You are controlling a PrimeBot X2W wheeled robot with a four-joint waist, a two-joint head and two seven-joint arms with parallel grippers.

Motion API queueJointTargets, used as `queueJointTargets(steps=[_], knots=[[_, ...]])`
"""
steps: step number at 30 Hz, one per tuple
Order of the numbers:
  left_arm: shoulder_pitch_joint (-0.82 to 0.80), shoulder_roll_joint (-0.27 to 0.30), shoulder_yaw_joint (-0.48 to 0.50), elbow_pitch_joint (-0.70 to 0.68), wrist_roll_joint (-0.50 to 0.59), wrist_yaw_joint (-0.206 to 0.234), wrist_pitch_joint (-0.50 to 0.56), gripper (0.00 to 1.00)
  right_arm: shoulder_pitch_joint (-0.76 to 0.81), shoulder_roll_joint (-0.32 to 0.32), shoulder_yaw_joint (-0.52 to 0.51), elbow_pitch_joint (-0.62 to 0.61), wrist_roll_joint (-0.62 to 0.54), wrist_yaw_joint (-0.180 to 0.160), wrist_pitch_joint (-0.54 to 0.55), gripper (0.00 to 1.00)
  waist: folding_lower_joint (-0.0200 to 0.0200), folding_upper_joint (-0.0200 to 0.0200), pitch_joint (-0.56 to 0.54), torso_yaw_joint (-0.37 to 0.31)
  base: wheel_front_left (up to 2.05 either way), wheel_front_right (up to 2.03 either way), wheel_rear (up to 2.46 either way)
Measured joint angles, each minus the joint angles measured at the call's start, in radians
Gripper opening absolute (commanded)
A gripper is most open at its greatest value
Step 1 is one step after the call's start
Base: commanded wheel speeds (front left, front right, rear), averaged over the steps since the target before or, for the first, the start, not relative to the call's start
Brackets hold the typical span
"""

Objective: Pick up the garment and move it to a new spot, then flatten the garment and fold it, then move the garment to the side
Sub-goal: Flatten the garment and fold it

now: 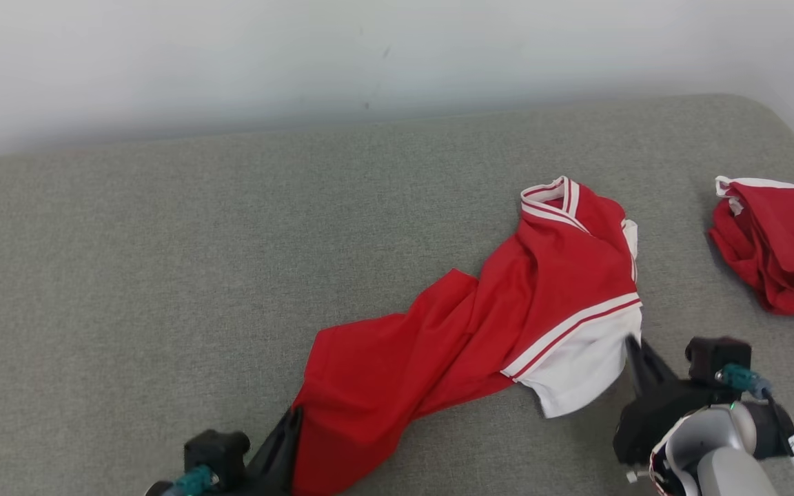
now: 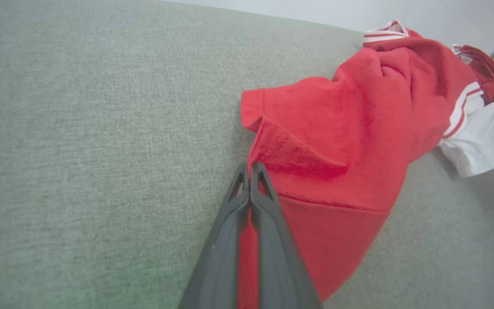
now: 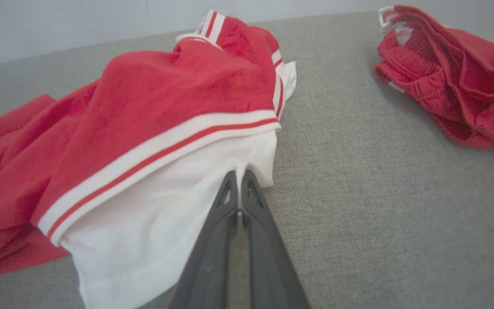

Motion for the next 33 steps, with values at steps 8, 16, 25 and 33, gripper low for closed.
queueJointTargets(steps=[8, 16, 25, 33], knots=[[-0.082, -0.021, 0.085, -0.089, -0.164, -0.061, 0.004, 0.00, -0.093, -0.082, 0.133, -0.189, 0.065, 0.000, -0.064, 0.00, 0.0000, 0.0000, -0.023, -0.025, 0.00, 0.00, 0.00], [-0.277, -0.004, 0.209, -0.175, -0.363, -0.084, 0.083, 0.00, -0.314, -0.230, 0.272, -0.277, 0.149, 0.000, -0.020, 0.00, 0.0000, 0.0000, -0.021, -0.056, 0.00, 0.00, 0.00], [-0.564, 0.052, 0.313, -0.170, -0.452, -0.046, 0.182, 0.00, -0.651, -0.332, 0.393, -0.242, 0.261, 0.000, 0.008, 0.00, 0.0001, 0.0001, 0.057, -0.077, 0.00, 0.00, 0.00], [-0.831, 0.092, 0.339, -0.142, -0.439, 0.001, 0.210, 0.00, -0.920, -0.348, 0.451, -0.120, 0.261, 0.000, -0.042, 0.00, 0.0002, 0.0001, 0.171, -0.098, 0.00, 0.00, 0.00]])
